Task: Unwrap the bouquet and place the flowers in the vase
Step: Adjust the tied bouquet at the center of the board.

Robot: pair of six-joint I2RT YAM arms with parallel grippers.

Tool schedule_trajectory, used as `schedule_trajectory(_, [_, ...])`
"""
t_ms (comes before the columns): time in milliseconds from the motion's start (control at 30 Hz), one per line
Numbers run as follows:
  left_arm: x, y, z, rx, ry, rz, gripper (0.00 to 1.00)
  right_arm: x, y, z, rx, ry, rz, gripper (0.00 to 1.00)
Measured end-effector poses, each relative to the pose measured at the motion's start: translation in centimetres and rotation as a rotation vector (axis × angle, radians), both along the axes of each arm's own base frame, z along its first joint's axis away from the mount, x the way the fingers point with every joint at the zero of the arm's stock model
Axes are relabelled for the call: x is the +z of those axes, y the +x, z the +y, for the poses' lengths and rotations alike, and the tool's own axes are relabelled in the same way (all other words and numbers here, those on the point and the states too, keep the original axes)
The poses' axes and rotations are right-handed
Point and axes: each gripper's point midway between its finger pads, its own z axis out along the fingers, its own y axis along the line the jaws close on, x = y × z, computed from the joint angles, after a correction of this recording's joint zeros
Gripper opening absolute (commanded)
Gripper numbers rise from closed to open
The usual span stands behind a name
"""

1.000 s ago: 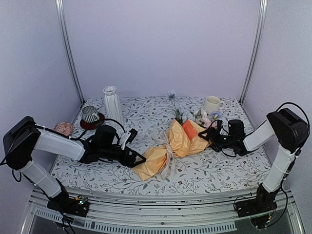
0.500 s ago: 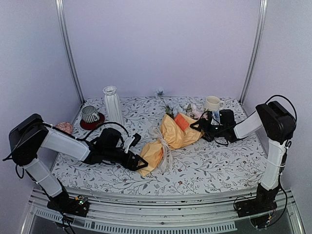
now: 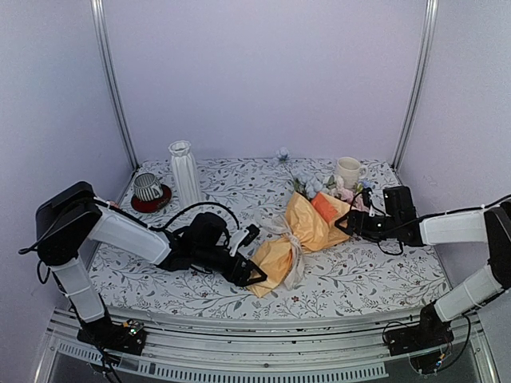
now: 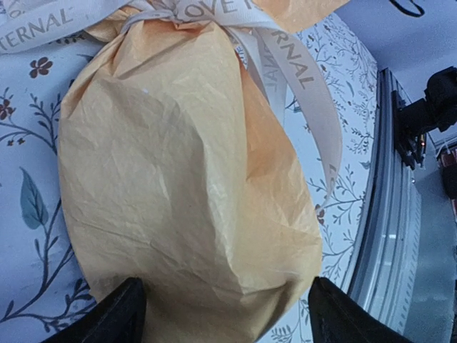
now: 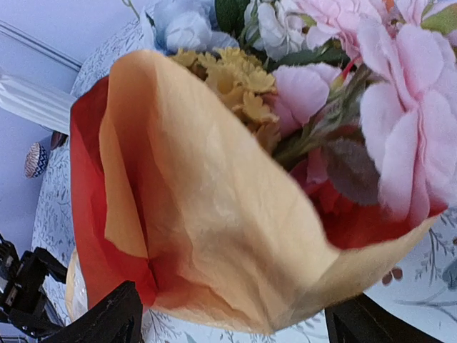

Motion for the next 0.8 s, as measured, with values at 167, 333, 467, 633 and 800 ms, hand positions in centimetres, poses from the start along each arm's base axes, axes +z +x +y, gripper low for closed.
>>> schedule_trajectory(167, [0.5,-0.4,-1.1,-0.015,-0.01,-0.011,0.8,-0.5,-2.8,-1.4,-0.016,-0.047,0.01,0.91])
schedule_trajectory(333, [0.7,-0.3,-1.0,0.002,-0.006,-0.014,0.79,-1.8,-2.9,-2.7,-0.093,-0.09,0.056,0.88])
schedule_trajectory(467, [1.6,-0.1,-0.7,0.023,-0.012,-0.035,0.78,-3.9,-2.9,-3.3,-0.148,-0.106,0.129,0.87])
schedule_trajectory(633, [2.3,0.8,0.7,0.087,-0.013,-0.06,0.78,-5.1,-1.9,-3.2,-0.195,-0.087,0.175,0.84])
schedule_trajectory(800, [0.9,2.3,2.5,0.15,0.016,-0.03,0.78,-5.0,0.2,-2.0,-0.196,-0.042,0.178,0.76])
